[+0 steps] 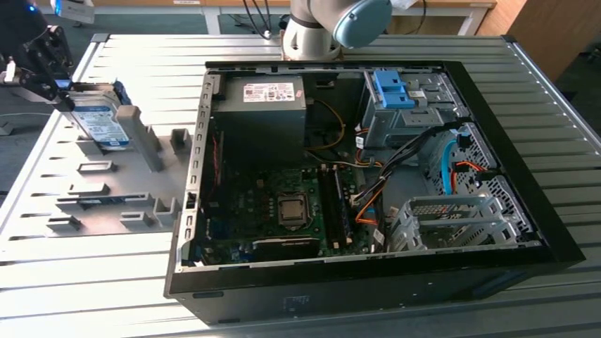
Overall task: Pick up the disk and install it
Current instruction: 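Pick up the disk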
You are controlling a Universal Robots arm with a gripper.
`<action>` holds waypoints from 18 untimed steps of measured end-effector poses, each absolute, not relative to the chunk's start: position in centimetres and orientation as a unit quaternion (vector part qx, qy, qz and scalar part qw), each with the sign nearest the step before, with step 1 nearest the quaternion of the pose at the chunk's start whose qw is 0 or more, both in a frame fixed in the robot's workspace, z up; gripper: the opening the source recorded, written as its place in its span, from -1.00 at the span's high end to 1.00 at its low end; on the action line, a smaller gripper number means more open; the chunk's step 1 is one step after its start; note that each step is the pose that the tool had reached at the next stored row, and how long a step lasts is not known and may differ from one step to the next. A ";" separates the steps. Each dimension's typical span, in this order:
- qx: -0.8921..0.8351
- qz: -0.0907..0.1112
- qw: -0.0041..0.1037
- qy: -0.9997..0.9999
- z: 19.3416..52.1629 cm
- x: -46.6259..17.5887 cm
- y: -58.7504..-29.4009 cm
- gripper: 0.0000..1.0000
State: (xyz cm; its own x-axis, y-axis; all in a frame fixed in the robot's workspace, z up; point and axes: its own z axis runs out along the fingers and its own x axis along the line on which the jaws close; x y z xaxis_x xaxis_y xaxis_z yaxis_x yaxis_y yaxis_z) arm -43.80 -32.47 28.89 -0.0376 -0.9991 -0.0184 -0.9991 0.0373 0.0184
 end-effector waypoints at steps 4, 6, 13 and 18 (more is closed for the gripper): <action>-0.694 0.013 0.000 0.720 28.9 -43.8 -32.5 0.24; -0.694 0.013 0.000 0.720 28.9 -43.8 -32.5 0.11; -0.693 0.013 0.000 0.720 28.9 -43.8 -32.5 0.15; -0.693 0.013 0.000 0.721 28.9 -43.8 -32.5 0.26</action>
State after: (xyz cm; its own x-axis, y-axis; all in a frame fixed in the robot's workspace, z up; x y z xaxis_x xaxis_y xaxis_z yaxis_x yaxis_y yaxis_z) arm -43.80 -32.47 28.89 -0.0388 -0.9991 -0.0184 -0.9991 0.0385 0.0184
